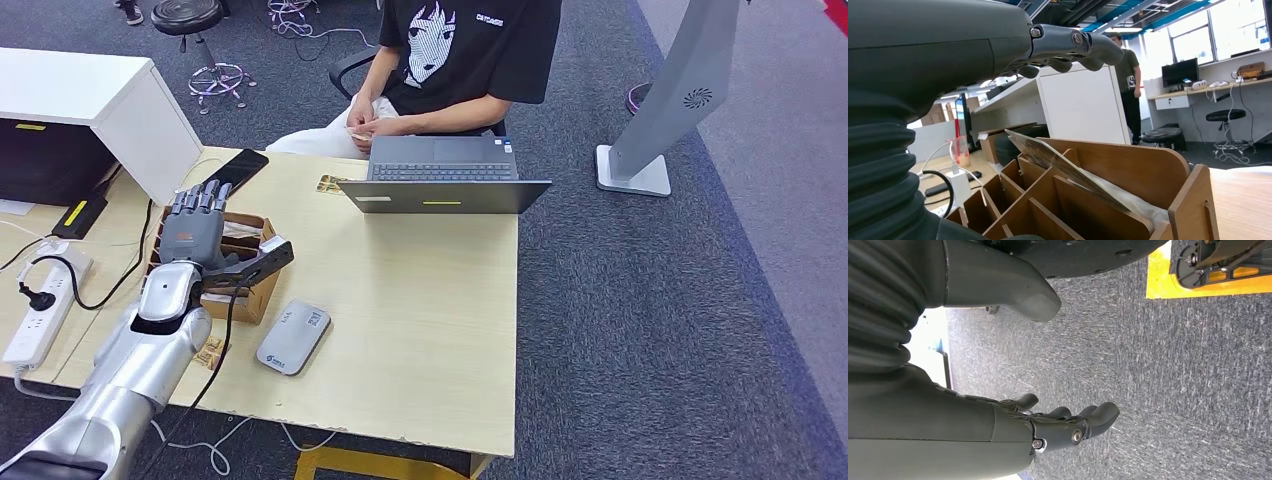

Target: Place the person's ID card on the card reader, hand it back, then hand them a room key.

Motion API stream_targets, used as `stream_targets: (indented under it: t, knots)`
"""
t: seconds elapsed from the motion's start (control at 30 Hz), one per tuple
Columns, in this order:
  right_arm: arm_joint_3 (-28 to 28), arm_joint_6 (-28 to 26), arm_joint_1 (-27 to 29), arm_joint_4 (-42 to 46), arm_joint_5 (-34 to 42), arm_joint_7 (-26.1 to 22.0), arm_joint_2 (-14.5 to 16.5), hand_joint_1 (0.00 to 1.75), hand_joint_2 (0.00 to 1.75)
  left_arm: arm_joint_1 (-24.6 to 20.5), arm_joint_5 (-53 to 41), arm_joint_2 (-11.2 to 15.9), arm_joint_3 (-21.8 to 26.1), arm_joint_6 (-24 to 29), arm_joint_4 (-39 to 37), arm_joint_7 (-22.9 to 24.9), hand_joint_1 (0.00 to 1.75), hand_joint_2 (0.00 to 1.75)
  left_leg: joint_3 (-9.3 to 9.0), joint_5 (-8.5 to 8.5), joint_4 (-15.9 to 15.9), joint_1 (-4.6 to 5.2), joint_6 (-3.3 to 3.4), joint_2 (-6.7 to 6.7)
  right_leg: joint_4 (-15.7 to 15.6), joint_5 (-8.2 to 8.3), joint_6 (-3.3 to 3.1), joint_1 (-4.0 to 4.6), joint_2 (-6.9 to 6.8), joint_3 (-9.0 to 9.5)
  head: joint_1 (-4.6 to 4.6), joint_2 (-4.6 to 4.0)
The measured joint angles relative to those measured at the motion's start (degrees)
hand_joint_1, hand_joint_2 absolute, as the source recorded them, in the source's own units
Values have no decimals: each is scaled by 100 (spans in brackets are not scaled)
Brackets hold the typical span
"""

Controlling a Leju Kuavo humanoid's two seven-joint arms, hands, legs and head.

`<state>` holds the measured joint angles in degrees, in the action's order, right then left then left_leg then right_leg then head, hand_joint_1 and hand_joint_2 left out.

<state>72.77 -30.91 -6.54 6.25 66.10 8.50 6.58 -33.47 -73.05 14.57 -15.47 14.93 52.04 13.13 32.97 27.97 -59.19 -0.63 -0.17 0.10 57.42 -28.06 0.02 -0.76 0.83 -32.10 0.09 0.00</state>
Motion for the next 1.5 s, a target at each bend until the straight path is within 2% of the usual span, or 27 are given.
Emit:
stream_targets:
  t: [0.37, 0.5, 1.5]
  knots:
    - [17, -9, -3, 0, 8, -17, 2, 0, 175, -13, 17, -13, 0, 92, -67, -24, 3, 175, -2, 0, 0, 0, 0, 0, 0, 0, 0, 0, 0, 3, 0, 0]
    - [27, -9, -3, 0, 21, -24, 3, 0, 175, -6, 21, -14, 0, 110, -89, -57, 175, 175, -2, 0, 0, 0, 0, -1, 1, 0, 0, 0, -1, 4, 0, 0]
    - [50, -9, -6, -10, 104, -87, 37, 0, 175, 42, -24, -12, 0, 183, -102, -85, 175, 175, -2, 0, 1, -1, 0, 0, 1, 0, 0, 0, -1, 4, 0, 0]
